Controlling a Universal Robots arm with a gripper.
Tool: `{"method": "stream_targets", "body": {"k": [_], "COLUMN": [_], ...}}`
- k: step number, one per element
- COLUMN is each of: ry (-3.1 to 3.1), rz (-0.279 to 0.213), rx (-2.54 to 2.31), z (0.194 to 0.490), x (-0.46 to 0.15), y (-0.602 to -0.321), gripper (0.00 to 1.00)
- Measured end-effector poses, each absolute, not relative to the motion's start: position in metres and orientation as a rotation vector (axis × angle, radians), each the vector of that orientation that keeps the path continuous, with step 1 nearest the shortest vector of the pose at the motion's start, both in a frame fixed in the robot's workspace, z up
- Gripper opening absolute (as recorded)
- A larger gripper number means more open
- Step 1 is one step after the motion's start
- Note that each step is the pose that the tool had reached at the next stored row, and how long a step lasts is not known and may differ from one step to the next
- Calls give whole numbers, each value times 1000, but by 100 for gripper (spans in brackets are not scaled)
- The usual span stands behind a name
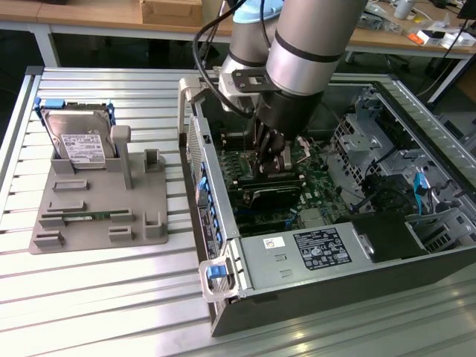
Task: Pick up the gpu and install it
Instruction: 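Press down on the gpu until it lock into place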
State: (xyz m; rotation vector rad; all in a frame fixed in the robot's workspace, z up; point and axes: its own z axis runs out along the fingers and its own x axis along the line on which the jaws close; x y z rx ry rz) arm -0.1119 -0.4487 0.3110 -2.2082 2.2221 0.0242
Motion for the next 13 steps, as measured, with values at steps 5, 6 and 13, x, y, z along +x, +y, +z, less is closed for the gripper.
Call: {"method": "stream_targets", "body": {"k": [5, 6, 13], "ry": [2220, 2220, 2221], "rz": [28, 28, 31], "rx": [-2206, -2207, -2207], "z": [321, 322, 324], "x": [-101, -99, -74], "y": [-449, -449, -449], "gripper": [11, 11, 11]}}
